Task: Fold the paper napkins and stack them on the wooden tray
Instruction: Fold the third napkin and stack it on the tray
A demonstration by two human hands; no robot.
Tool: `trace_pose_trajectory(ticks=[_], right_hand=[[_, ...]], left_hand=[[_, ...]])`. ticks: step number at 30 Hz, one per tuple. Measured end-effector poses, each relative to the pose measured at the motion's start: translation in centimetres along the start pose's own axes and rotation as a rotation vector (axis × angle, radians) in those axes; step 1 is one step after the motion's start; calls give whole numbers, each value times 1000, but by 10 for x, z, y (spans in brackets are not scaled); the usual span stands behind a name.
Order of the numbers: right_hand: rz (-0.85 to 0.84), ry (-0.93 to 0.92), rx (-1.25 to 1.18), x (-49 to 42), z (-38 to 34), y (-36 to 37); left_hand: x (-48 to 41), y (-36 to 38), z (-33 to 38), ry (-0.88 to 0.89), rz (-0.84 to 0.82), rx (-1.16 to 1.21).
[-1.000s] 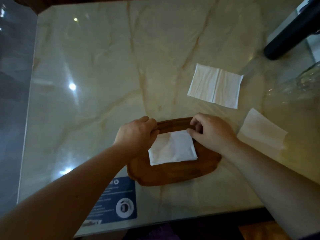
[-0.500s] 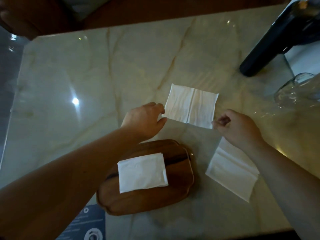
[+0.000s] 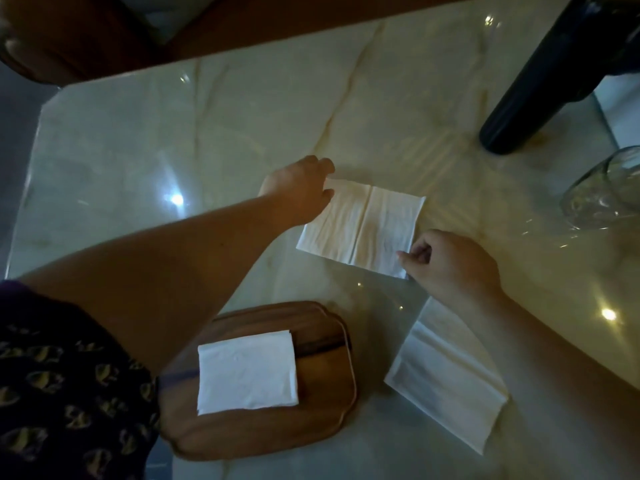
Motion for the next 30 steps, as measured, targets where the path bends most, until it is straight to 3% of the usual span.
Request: trace_pose_trajectory(ticks=[5, 10, 21, 26, 30], right_hand=[[45, -35, 68, -5, -2, 8], [-19, -59, -42, -13, 8, 3], [-19, -167, -72, -86, -13, -37], [-78, -316, -52, -109, -46, -35], [-115, -390, -26, -114, -59, -26]], left_hand=[[-18, 11, 8, 16, -19, -105], [-16, 5, 6, -8, -57, -156], [77, 15, 11, -241, 14, 120], [108, 30, 25, -243, 18, 163], [120, 40, 38, -158, -88, 156]])
Point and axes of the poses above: each hand's wrist, its own x-axis away from the middle knuckle, its own y-axis out of the palm, z = x × y, the point moved 3 cm from there along -x, towards the middle knuckle, and after that the axes turned 5 degrees about x, right-handed, at the moved point
